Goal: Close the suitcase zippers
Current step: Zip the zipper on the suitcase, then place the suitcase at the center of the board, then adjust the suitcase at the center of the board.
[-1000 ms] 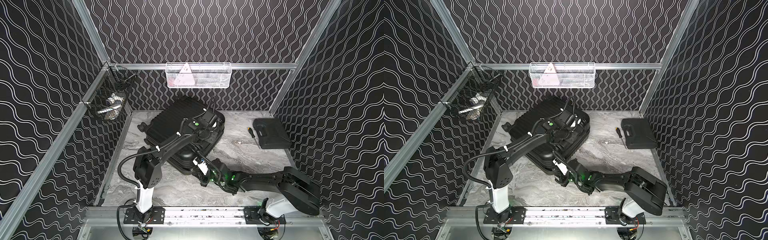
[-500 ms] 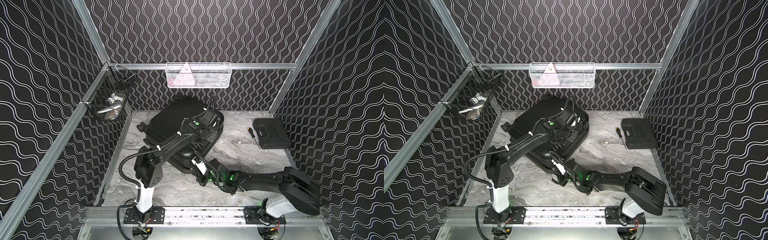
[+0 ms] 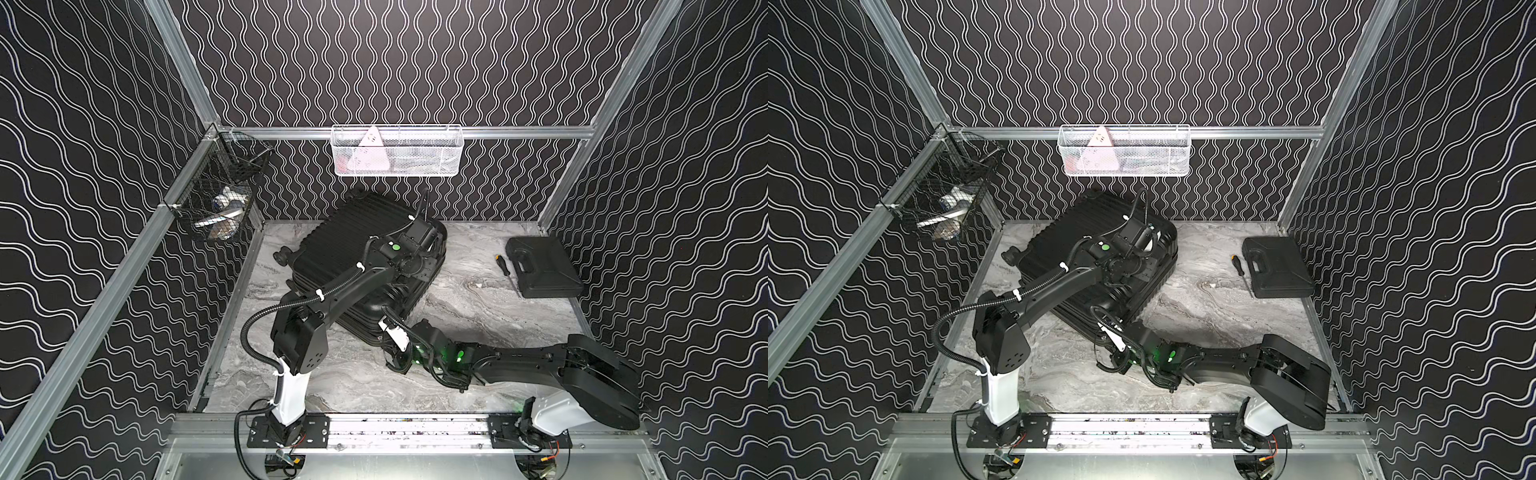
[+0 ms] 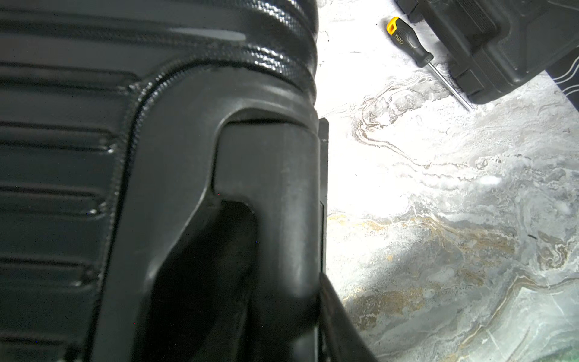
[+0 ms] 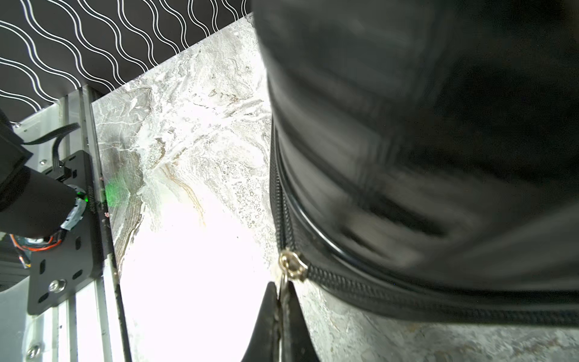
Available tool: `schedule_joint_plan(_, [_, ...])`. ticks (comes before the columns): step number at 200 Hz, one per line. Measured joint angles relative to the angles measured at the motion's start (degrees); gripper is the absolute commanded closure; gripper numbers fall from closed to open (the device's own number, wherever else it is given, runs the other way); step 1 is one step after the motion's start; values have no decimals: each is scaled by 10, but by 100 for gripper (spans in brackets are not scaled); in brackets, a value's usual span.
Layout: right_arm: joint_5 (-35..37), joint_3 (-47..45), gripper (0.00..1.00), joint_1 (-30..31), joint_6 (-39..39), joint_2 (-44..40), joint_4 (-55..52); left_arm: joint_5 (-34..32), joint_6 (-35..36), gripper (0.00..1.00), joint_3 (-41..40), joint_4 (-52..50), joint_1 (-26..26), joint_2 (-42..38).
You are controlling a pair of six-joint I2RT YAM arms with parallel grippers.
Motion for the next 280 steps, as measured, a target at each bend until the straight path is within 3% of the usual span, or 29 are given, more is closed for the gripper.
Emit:
schedule_joint_plan(106, [54,28,100,20,7,41,5,-17,-17,99,-5,26,1,8])
schedule_joint_plan(118, [57,28,100,21,8,41,4,-17,-20,81,-5,27,1,8])
schedule_joint_plan(129, [64,27,100,22,12,40,5,-17,-21,53,-1,26,1,9])
schedule_joint_plan(143, [67,16,100,23,17,31,14,-22,-37,30,10,37,1,10])
schedule_joint_plan(153, [63,5,100,26,20,24,25,-16,-46,6,18,67,3,10])
schedule_joint_plan(157, [63,0,100,27,22,21,30,-8,-50,1,21,70,3,7])
schedule_joint_plan(217, [48,-24,100,19,23,3,43,-18,10,2,30,71,40,-90])
schedule_joint_plan(280, [41,-27,100,14,28,1,48,-62,37,19,-72,28,273,-197])
